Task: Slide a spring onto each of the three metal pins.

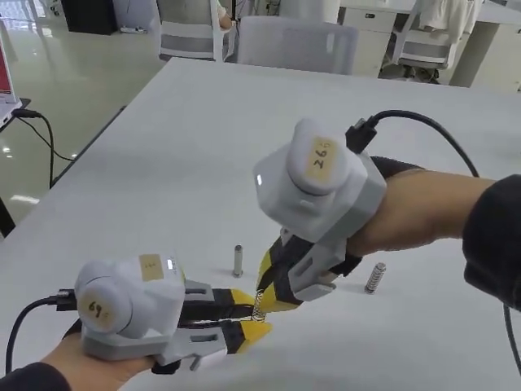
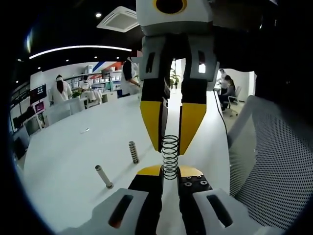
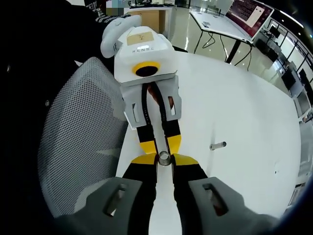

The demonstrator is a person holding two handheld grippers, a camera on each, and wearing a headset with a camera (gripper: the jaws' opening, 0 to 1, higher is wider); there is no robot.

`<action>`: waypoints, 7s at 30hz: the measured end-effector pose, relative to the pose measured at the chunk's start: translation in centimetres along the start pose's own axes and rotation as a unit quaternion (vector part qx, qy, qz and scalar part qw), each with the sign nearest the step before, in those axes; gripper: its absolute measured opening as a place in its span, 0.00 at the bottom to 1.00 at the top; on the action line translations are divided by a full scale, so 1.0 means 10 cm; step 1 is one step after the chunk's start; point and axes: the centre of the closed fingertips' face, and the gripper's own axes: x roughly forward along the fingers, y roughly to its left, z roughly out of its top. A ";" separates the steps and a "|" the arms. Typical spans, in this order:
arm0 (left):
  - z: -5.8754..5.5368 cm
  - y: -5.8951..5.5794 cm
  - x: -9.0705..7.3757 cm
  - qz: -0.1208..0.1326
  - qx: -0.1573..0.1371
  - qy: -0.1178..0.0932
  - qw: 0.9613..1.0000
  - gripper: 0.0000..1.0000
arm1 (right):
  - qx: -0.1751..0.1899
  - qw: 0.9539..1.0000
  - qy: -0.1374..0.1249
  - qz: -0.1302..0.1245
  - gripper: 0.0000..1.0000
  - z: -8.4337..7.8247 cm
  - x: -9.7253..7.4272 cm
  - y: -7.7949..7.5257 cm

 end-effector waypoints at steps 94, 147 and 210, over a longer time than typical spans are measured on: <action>-0.31 0.55 -0.32 0.106 -0.075 0.014 0.992 0.70 | 0.011 0.997 0.034 -0.064 0.13 -0.02 0.12 -1.11; -0.44 0.59 -0.37 0.110 -0.091 0.020 0.989 0.66 | 0.028 0.996 0.078 -0.031 0.13 -0.27 0.78 -1.28; -0.35 0.60 -0.35 0.109 -0.081 0.025 0.990 0.66 | 0.093 0.993 0.051 -0.057 0.31 -0.66 0.48 -1.16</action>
